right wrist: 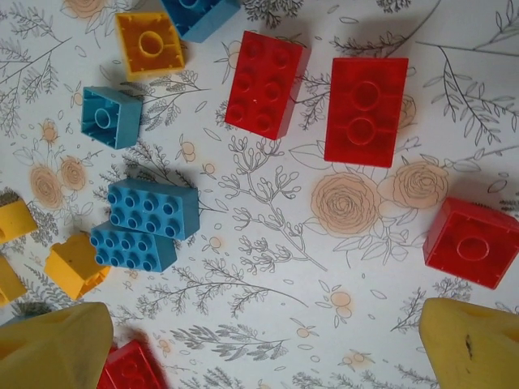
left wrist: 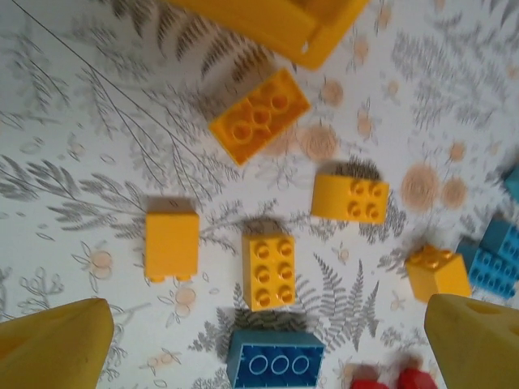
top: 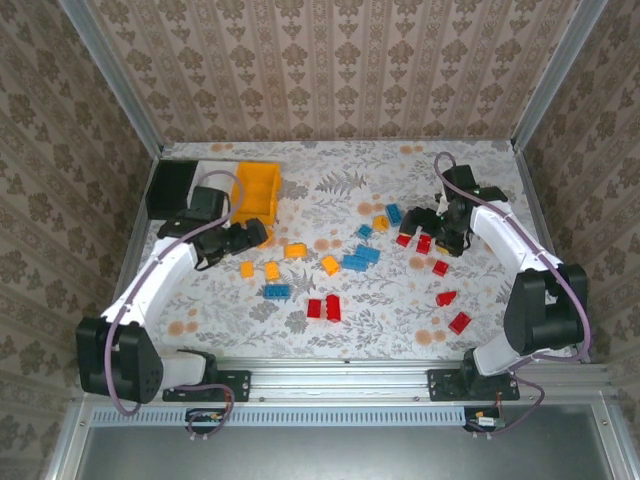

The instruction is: Sort the legos into containers by color

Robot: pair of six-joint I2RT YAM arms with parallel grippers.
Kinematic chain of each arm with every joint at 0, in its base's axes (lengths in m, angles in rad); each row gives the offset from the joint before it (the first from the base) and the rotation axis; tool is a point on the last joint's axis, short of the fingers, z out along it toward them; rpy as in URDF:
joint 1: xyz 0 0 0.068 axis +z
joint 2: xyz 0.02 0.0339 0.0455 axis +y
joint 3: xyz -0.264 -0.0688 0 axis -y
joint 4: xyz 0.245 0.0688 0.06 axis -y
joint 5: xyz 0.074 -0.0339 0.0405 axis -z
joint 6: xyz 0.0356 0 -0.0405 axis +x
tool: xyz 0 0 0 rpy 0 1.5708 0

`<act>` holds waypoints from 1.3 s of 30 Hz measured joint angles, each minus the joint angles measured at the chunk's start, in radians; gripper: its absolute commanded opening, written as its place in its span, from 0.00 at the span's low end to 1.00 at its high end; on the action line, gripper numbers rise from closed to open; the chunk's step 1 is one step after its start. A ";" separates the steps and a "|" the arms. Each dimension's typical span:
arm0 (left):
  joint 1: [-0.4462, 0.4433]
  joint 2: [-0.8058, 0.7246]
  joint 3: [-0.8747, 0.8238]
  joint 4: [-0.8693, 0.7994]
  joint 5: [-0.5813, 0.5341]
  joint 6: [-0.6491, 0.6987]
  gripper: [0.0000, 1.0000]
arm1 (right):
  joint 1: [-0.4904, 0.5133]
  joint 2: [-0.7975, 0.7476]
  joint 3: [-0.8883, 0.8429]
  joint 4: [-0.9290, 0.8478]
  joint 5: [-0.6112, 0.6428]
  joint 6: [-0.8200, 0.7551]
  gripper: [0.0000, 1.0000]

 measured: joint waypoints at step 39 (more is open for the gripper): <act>-0.097 1.096 1.171 -0.098 0.108 0.201 0.97 | 0.032 -0.132 -0.003 -0.078 0.030 0.082 0.99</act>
